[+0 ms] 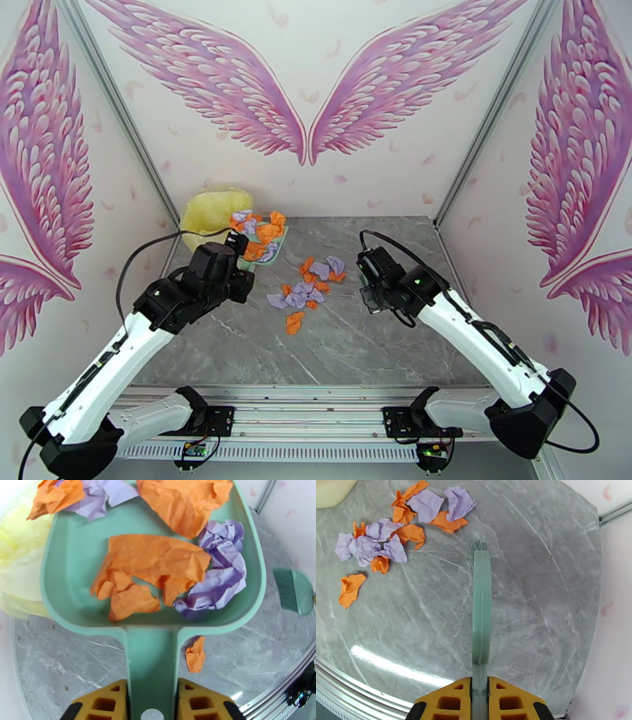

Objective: Sweep away the paper scraps from the table

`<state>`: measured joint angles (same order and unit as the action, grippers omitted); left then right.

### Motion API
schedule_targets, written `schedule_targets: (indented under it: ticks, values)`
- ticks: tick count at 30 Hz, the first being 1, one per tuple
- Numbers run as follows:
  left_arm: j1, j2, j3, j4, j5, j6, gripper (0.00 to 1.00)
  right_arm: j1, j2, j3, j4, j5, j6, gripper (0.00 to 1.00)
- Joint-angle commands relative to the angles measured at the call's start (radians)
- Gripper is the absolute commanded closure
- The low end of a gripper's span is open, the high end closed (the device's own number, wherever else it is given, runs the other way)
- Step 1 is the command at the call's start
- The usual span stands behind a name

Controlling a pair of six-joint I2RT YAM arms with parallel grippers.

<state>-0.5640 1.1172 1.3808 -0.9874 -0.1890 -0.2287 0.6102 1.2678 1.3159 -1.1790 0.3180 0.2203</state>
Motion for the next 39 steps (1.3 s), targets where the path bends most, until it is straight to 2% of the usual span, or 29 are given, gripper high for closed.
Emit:
schedule_targets:
  ticks: [1,10,19,25,28,32,39]
  values:
    - [0.075,0.039,0.081,-0.078,0.066,0.045,1.0,-0.005,-0.027,-0.016,0.041,-0.025,0.0,1.0]
    - [0.297,0.159,0.223,-0.096,0.277,0.063,1.0,-0.004,-0.038,-0.056,0.067,-0.068,-0.001,1.0]
    - [0.404,0.288,0.409,-0.15,0.428,0.064,1.0,-0.005,-0.052,-0.116,0.092,-0.092,0.003,1.0]
    - [0.478,0.341,0.485,-0.256,0.317,0.133,1.0,-0.005,-0.06,-0.14,0.106,-0.102,0.001,1.0]
    - [0.517,0.392,0.547,-0.312,0.227,0.177,1.0,-0.005,-0.046,-0.143,0.114,-0.112,-0.003,1.0]
    - [0.524,0.481,0.646,-0.388,0.092,0.224,1.0,-0.006,-0.036,-0.137,0.126,-0.142,-0.003,1.0]
    - [0.518,0.601,0.771,-0.439,0.0,0.271,1.0,-0.004,-0.046,-0.165,0.143,-0.165,-0.007,1.0]
